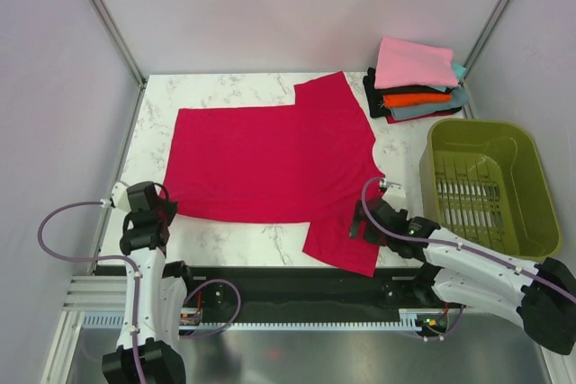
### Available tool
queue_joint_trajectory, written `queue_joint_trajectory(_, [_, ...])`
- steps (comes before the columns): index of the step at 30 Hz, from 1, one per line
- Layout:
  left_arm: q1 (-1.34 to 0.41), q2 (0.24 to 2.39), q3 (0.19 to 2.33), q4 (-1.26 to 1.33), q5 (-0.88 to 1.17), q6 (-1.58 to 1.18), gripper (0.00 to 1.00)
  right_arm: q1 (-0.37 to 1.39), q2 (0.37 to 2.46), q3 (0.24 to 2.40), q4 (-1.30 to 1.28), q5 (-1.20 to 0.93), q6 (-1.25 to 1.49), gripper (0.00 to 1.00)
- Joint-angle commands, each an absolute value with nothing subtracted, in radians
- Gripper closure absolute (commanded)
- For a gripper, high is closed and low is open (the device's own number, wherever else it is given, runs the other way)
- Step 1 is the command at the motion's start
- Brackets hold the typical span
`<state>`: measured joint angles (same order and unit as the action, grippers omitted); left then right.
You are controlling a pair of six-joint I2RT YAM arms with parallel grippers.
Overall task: Fold and stack the t-shirts
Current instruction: Fold the tshirt
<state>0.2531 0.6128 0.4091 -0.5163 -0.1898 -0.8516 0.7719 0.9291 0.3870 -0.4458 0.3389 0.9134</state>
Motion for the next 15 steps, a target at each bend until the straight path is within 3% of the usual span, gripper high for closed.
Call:
queue_joint_trajectory(1, [0.258, 0.600, 0.402, -0.480, -0.163, -0.857, 0.95, 0.902, 0.913, 0.452, -0.625, 0.428, 1.080, 0.02])
queue_joint_trajectory(8, [0.256, 0.600, 0.396, -0.453, -0.124, -0.851, 0.94, 1.265, 0.985, 0.515, -0.827, 0.508, 1.388, 0.02])
queue_joint_trajectory(15, [0.256, 0.607, 0.391, -0.434, -0.094, -0.850, 0.95, 1.445, 1.156, 0.569, -0.920, 0.520, 1.572, 0.02])
